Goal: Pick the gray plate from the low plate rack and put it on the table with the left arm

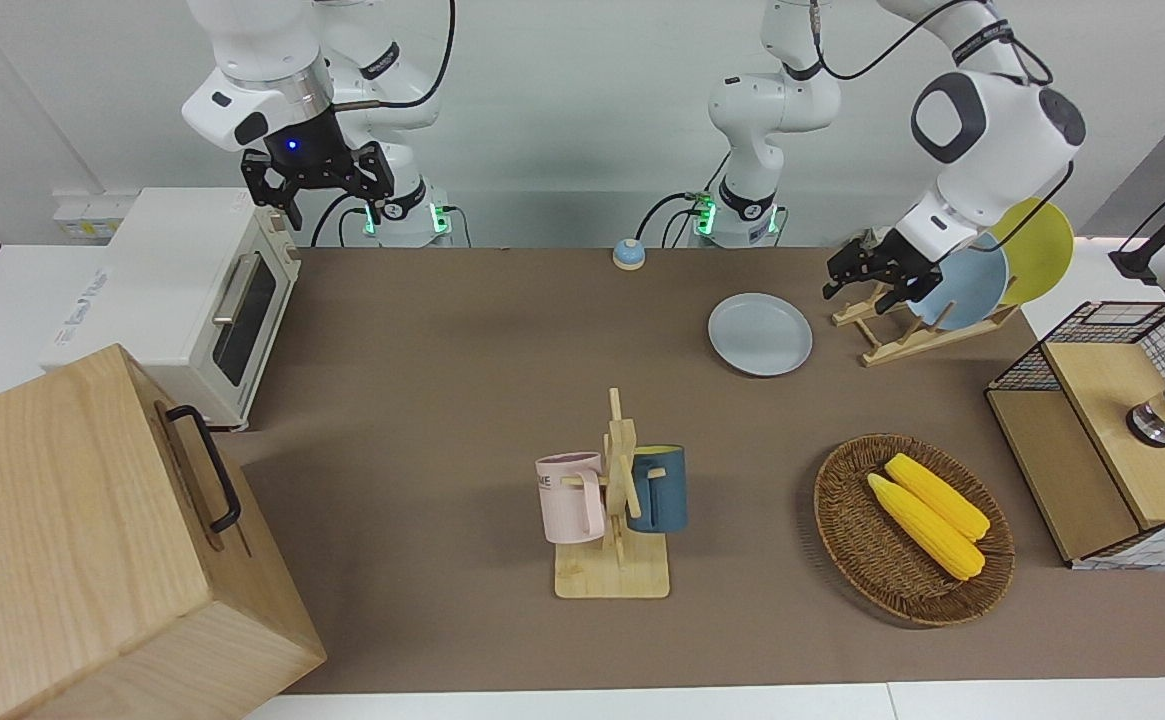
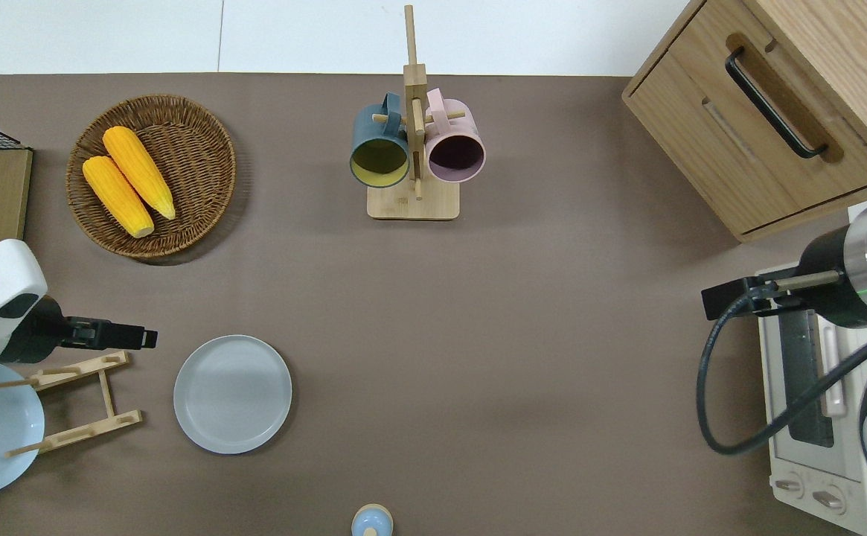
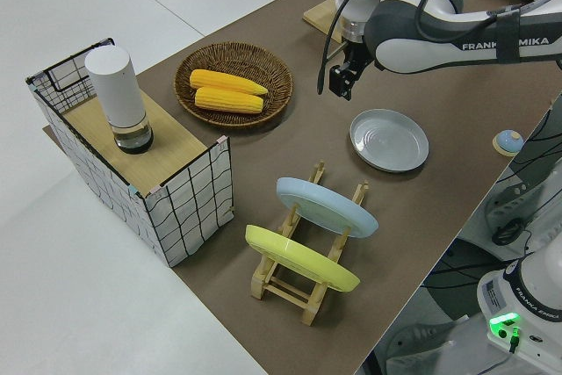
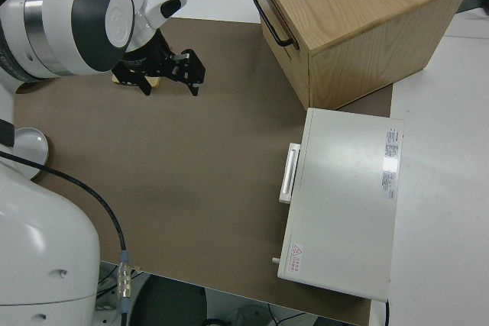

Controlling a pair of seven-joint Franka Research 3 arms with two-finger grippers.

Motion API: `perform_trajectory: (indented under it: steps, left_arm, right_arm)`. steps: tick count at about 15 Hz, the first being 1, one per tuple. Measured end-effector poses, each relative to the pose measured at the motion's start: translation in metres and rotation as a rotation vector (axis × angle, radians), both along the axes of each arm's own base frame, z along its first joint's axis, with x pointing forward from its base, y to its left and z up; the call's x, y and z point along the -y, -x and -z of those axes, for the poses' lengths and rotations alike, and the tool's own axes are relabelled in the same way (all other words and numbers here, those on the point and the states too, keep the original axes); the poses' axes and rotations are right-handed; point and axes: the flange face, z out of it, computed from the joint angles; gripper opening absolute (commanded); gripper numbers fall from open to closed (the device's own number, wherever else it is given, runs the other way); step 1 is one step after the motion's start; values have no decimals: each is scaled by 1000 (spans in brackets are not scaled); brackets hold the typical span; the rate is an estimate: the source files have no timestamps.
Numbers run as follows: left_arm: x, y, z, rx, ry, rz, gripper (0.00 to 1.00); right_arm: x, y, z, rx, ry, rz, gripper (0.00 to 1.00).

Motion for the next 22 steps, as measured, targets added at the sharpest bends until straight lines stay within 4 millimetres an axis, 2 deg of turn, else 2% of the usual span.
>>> perform_trajectory:
  steps: [3,6,9,10,13,15,17,22]
  left_arm:
    - [6,-4,-52,-5,-100,-49,993]
    - [3,-7,-97,42,-147,-58,993]
    - [1,4,-156,62,-163,-51,993]
    - [1,7,-163,57,-163,-49,993]
    - [3,9,-162,35,-204,-36,993]
    - [18,5,-156,21,-248,-2,993]
    - [28,-2,-145,15,-260,13,993]
    - [32,-14,-119,41,-262,15,1000]
  right_arm:
    - [0,0,0,0,0,0,987]
    - [0,0,0,0,0,0,987]
    - [0,0,0,0,0,0,987]
    - [0,0,0,0,0,0,990]
    - [0,0,0,0,0,0,987]
    - [0,0,0,0,0,0,987]
    - [0,0,0,0,0,0,987]
    - [0,0,0,0,0,0,987]
